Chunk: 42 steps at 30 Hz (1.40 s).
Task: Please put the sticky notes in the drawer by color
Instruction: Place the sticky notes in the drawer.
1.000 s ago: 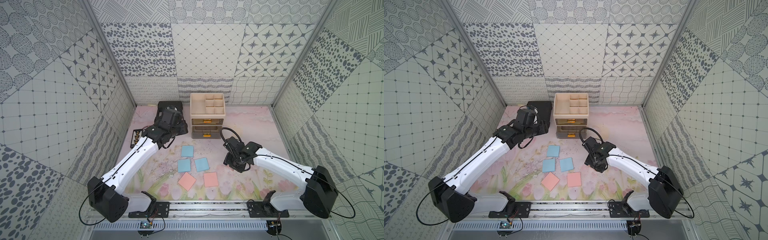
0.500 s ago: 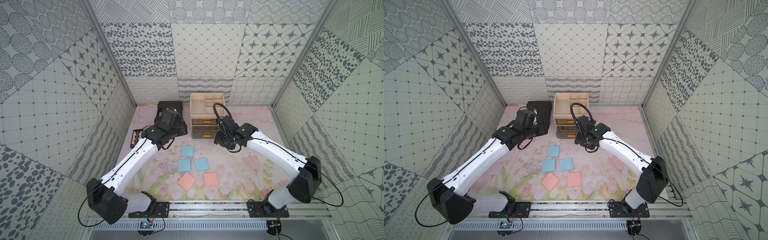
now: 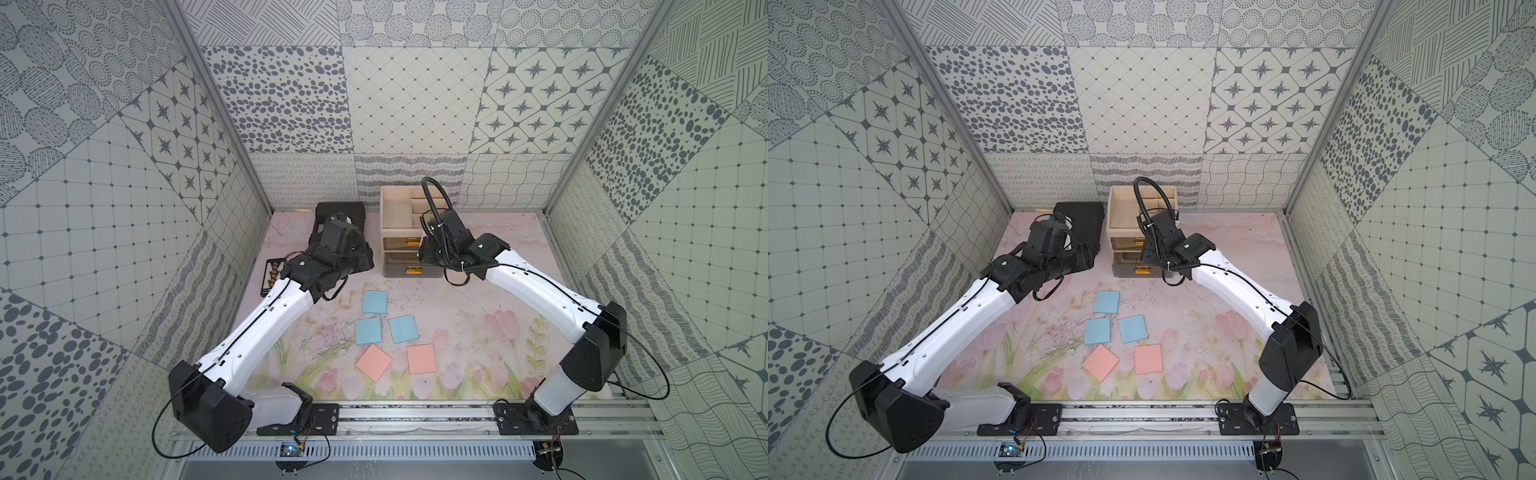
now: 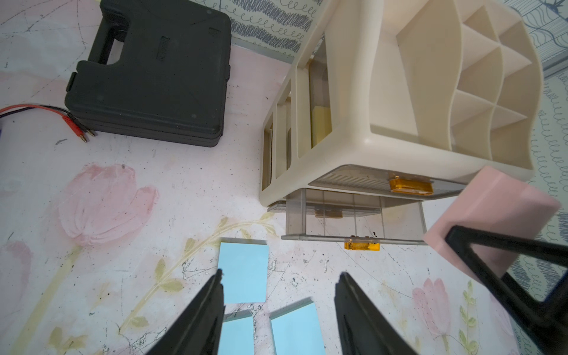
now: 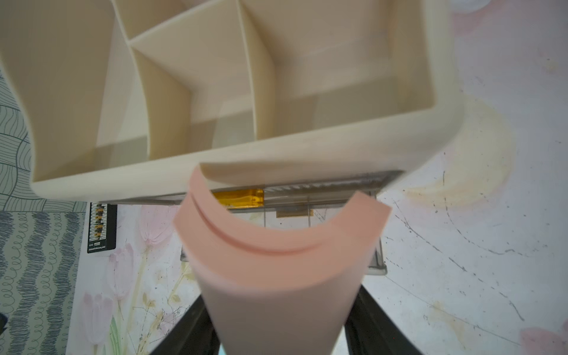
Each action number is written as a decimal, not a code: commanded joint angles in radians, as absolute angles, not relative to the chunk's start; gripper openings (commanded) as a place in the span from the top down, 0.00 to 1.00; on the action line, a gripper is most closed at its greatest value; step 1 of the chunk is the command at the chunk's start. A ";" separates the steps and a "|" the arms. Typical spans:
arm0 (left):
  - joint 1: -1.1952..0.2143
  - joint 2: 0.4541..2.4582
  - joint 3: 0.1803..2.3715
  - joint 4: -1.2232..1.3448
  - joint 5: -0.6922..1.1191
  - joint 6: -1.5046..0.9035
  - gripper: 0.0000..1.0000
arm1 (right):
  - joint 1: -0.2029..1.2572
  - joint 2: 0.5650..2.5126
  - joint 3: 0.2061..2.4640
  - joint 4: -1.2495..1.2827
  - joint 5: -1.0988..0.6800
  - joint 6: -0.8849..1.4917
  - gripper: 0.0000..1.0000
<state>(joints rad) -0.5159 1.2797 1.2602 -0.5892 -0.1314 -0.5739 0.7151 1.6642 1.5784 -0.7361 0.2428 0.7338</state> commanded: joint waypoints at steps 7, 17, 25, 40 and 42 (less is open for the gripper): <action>-0.512 1.266 1.262 -0.597 -0.169 -0.565 0.39 | 0.724 1.661 1.525 -0.514 0.376 0.552 0.38; -0.512 1.272 1.261 -0.597 -0.163 -0.573 0.39 | 0.727 1.640 1.420 -0.426 0.435 0.522 0.37; -0.514 1.271 1.259 -0.598 -0.164 -0.576 0.39 | 0.728 1.649 1.360 -0.362 0.467 0.498 0.36; -0.512 1.266 1.250 -0.604 -0.166 -0.584 0.39 | 0.729 1.669 1.318 -0.274 0.503 0.448 0.18; -0.513 1.266 1.250 -0.604 -0.166 -0.586 0.39 | 0.729 1.669 1.320 -0.277 0.497 0.449 0.14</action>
